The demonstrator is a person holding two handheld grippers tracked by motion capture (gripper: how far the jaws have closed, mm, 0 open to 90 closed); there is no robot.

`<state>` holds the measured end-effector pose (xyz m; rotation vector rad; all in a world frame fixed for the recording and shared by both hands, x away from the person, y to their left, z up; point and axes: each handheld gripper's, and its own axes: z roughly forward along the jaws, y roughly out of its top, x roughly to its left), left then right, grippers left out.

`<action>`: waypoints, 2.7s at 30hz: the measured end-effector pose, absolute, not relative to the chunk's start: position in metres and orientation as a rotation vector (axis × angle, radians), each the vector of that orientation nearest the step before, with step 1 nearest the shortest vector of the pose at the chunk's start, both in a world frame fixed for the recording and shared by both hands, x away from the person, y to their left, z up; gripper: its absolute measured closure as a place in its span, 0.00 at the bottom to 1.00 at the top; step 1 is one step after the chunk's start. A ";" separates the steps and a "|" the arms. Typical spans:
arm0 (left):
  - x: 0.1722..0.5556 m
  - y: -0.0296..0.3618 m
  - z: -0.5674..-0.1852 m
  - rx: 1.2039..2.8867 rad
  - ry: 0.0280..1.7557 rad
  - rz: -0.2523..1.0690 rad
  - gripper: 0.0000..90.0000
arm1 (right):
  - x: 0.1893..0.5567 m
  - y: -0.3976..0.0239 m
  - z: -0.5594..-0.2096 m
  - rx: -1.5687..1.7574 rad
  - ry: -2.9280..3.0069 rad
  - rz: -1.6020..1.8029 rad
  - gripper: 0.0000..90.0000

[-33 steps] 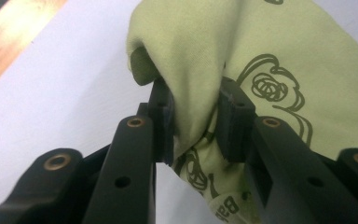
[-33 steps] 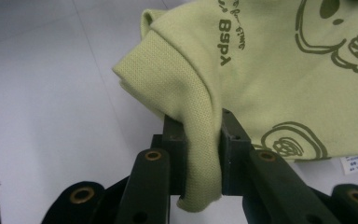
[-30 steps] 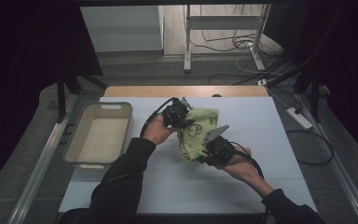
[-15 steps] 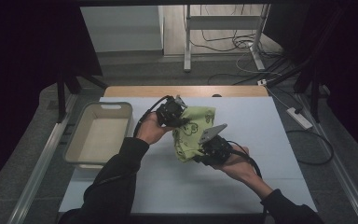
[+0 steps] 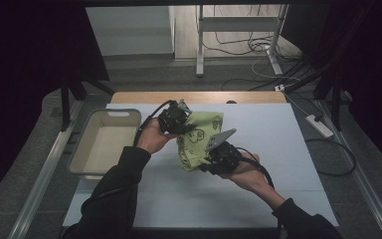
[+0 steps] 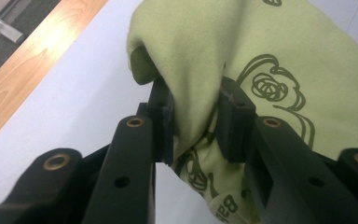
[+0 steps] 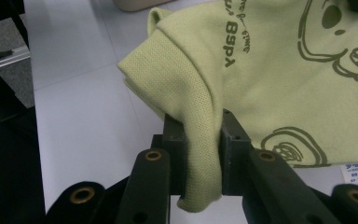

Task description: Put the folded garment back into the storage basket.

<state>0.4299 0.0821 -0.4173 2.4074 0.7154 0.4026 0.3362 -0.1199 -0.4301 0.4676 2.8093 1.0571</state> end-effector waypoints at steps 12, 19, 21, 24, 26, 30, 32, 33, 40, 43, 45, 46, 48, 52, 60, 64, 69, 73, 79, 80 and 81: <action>0.426 0.103 -0.410 2.394 0.749 0.438 0.78 | 0.338 -0.101 -0.423 0.433 2.805 1.087 0.85; 0.425 0.117 -0.406 2.388 0.769 0.451 0.77 | 0.341 -0.090 -0.418 0.421 2.805 1.115 0.85; 0.425 0.120 -0.406 2.386 0.775 0.452 0.77 | 0.341 -0.086 -0.417 0.415 2.805 1.121 0.85; 0.424 0.125 -0.405 2.383 0.784 0.461 0.77 | 0.342 -0.081 -0.416 0.412 2.808 1.135 0.85; 0.423 0.129 -0.404 2.379 0.788 0.467 0.77 | 0.343 -0.079 -0.416 0.412 2.810 1.146 0.85; 0.422 0.136 -0.402 2.382 0.792 0.480 0.77 | 0.344 -0.073 -0.415 0.404 2.813 1.163 0.85; 0.421 0.140 -0.401 2.381 0.798 0.485 0.77 | 0.344 -0.069 -0.414 0.396 2.813 1.171 0.85; 0.420 0.141 -0.401 2.380 0.800 0.489 0.77 | 0.344 -0.068 -0.414 0.397 2.811 1.177 0.85; 0.416 0.156 -0.398 2.376 0.811 0.526 0.77 | 0.345 -0.055 -0.412 0.389 2.813 1.204 0.85; 0.414 0.163 -0.397 2.370 0.824 0.538 0.77 | 0.346 -0.050 -0.411 0.384 2.816 1.212 0.85; 0.413 0.167 -0.396 2.369 0.830 0.545 0.77 | 0.347 -0.043 -0.411 0.383 2.819 1.226 0.85; 0.413 0.169 -0.396 2.368 0.833 0.547 0.77 | 0.347 -0.043 -0.411 0.383 2.819 1.226 0.85; 0.413 0.173 -0.395 2.364 0.839 0.549 0.77 | 0.348 -0.039 -0.411 0.382 2.816 1.237 0.85; 0.414 0.181 -0.395 2.353 0.863 0.555 0.77 | 0.350 -0.032 -0.409 0.389 2.819 1.255 0.85; 0.416 0.194 -0.394 2.345 0.902 0.570 0.77 | 0.355 -0.018 -0.408 0.384 2.818 1.263 0.85; 0.417 0.201 -0.394 2.342 0.921 0.561 0.77 | 0.357 -0.011 -0.407 0.380 2.821 1.261 0.85; 0.417 0.211 -0.393 2.330 0.942 0.555 0.77 | 0.357 -0.002 -0.407 0.368 2.821 1.263 0.85; 0.416 0.218 -0.392 2.324 0.951 0.556 0.77 | 0.358 0.004 -0.407 0.360 2.821 1.262 0.85; 0.416 0.228 -0.391 2.324 0.980 0.554 0.77 | 0.359 0.015 -0.406 0.356 2.825 1.274 0.85; 0.416 0.229 -0.391 2.325 0.984 0.554 0.77 | 0.359 0.017 -0.406 0.355 2.827 1.275 0.85; 0.416 0.231 -0.391 2.324 0.985 0.554 0.77 | 0.359 0.020 -0.406 0.354 2.827 1.280 0.85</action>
